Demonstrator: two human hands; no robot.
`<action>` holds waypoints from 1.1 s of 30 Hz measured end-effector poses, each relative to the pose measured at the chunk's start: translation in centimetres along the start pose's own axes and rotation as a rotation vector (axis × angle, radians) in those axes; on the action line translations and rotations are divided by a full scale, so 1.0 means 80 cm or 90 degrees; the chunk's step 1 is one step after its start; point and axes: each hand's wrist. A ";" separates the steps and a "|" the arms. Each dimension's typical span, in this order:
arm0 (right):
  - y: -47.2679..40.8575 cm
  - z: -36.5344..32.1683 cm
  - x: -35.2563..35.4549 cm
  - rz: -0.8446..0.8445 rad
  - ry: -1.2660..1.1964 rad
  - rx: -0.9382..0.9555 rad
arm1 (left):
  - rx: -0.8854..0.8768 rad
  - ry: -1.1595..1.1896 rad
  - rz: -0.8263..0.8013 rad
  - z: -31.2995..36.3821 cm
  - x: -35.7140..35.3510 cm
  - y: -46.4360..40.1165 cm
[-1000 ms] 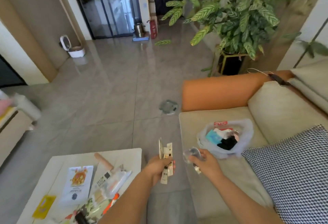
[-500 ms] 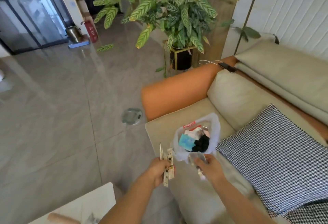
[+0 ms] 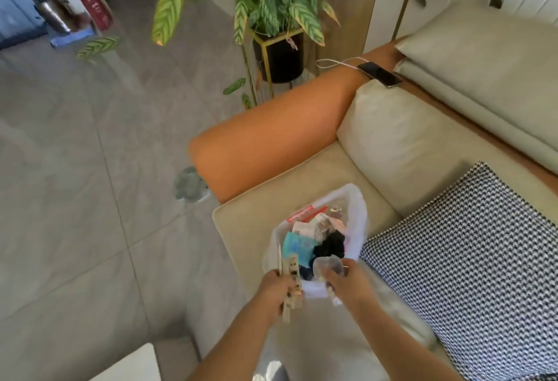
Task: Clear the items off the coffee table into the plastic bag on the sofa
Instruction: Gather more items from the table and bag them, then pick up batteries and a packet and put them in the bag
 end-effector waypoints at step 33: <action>-0.094 -0.002 -0.105 -0.156 0.236 0.064 | 0.031 -0.095 0.062 -0.015 0.015 -0.106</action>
Point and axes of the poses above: each hand's wrist, its own y-axis away from the middle knuckle, its own x-axis out of the back of the hand, z = x × y, and after that the axes turned 5 degrees about x, right-handed
